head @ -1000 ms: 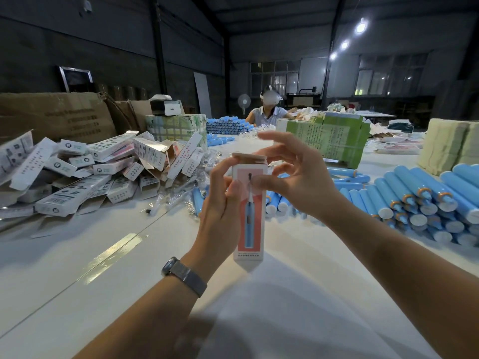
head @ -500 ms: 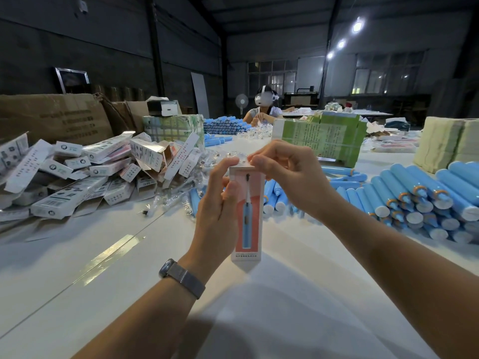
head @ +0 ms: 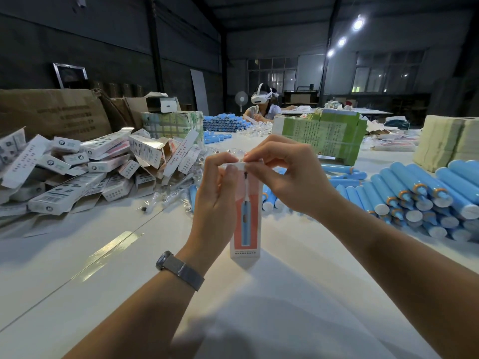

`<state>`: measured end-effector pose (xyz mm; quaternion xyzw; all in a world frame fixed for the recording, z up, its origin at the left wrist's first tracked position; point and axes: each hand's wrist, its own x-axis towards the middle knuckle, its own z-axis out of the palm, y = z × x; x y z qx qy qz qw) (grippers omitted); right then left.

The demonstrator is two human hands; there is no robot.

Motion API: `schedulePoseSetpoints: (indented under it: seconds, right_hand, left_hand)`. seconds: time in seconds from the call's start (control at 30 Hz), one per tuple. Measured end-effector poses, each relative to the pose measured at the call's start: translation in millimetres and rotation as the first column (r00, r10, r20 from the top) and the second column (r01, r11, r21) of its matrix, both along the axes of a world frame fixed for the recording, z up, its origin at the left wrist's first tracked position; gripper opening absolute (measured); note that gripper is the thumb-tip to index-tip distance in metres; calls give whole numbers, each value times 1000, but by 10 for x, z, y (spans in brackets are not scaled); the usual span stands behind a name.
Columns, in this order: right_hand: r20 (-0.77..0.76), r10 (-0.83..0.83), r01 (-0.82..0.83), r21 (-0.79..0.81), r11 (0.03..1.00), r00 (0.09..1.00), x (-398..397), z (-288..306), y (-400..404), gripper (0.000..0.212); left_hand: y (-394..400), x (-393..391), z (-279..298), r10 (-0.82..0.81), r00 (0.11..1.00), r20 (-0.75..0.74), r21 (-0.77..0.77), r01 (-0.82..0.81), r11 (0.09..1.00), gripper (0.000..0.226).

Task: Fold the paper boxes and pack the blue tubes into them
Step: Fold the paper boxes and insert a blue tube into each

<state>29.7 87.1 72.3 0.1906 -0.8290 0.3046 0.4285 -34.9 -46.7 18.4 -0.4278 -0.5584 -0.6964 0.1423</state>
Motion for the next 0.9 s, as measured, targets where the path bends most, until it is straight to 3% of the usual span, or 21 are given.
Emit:
schedulePoseSetpoints:
  seconds: [0.5,0.9]
  right_hand:
    - [54,-68,70,-44,997,996,9,7,-90,10]
    - [47,-88,87,22,996,995,28,44,-110,9]
  left_hand:
    - [-2,44,7,-12,1000,-20,-1,12,1000,9]
    - [-46,20,-53,84,990,-111,-114,-97,989,24]
